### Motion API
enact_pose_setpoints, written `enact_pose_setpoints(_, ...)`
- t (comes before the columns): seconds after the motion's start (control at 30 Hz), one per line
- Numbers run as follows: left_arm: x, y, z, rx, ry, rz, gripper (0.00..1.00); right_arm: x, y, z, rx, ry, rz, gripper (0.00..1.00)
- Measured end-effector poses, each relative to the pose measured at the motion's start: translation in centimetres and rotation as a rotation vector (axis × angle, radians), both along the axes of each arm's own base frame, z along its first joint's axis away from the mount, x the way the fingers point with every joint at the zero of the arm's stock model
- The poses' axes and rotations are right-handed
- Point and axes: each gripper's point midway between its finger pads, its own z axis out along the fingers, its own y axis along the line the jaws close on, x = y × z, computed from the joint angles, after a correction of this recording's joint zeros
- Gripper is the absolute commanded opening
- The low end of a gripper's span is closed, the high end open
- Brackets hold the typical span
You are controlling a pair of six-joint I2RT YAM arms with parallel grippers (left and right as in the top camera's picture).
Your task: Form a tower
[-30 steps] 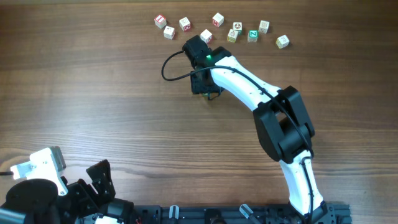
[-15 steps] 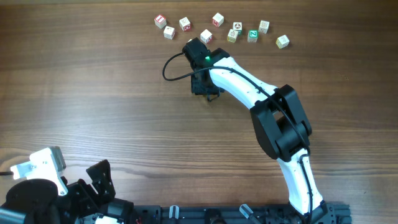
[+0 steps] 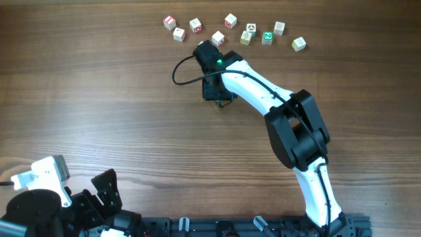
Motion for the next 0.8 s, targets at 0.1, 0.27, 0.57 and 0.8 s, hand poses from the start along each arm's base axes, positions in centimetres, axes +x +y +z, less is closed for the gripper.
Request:
enact_pose_setpoints(0.1,0.0,0.0,0.0,0.0,0.0,0.0,1.0,0.4,0.2,0.1,0.007,-0.016,0.014,0.91)
enact_pose_setpoints(0.27,0.0,0.0,0.0,0.0,0.0,0.0,1.0,0.3,0.2,0.7,-0.001,-0.006,0.021,0.99)
enact_pose_setpoints(0.57,0.0,0.0,0.0,0.0,0.0,0.0,1.0,2.9,1.8,9.6,0.043,-0.084,0.019,0.99)
enact_pose_setpoints(0.8,0.0,0.0,0.0,0.0,0.0,0.0,1.0,8.4,-1.0,11.4,0.051,-0.251,-0.05,1.0)
